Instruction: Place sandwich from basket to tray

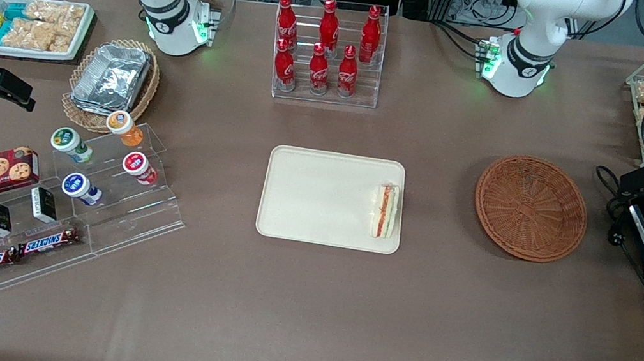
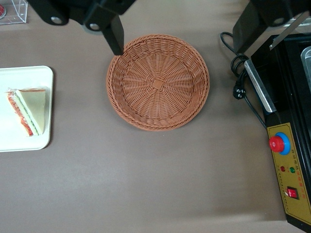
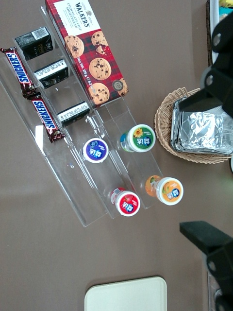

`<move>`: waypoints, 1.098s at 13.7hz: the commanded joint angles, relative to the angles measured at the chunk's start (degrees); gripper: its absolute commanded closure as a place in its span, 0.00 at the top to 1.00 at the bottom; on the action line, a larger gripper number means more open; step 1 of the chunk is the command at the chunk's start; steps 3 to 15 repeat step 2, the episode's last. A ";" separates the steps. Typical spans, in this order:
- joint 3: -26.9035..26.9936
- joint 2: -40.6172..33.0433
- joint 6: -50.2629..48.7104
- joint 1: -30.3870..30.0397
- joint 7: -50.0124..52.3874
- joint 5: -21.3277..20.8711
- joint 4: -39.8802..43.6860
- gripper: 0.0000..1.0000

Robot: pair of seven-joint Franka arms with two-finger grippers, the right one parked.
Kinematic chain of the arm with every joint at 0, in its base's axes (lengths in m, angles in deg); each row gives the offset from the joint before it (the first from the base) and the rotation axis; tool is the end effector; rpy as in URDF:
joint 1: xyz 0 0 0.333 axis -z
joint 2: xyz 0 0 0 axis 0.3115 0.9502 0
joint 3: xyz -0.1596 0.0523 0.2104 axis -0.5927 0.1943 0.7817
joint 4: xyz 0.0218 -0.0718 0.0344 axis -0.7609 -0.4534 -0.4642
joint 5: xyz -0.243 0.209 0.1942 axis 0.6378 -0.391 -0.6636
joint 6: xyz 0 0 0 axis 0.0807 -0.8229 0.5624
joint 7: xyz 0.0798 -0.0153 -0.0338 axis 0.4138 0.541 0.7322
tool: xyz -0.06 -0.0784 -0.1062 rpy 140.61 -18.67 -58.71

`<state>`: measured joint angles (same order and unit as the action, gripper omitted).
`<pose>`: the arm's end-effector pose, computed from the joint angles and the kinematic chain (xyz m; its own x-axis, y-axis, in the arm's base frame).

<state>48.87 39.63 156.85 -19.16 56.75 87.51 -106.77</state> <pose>0.5412 0.0158 0.5072 0.9973 -0.0666 -0.0314 -0.0663 -0.9977 0.0101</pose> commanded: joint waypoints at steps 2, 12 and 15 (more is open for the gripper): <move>-0.16 0.28 -0.87 -0.31 -0.36 0.46 0.80 1.00; -0.16 0.28 -0.87 -0.31 -0.36 0.46 0.80 1.00; -0.16 0.28 -0.87 -0.31 -0.36 0.46 0.80 1.00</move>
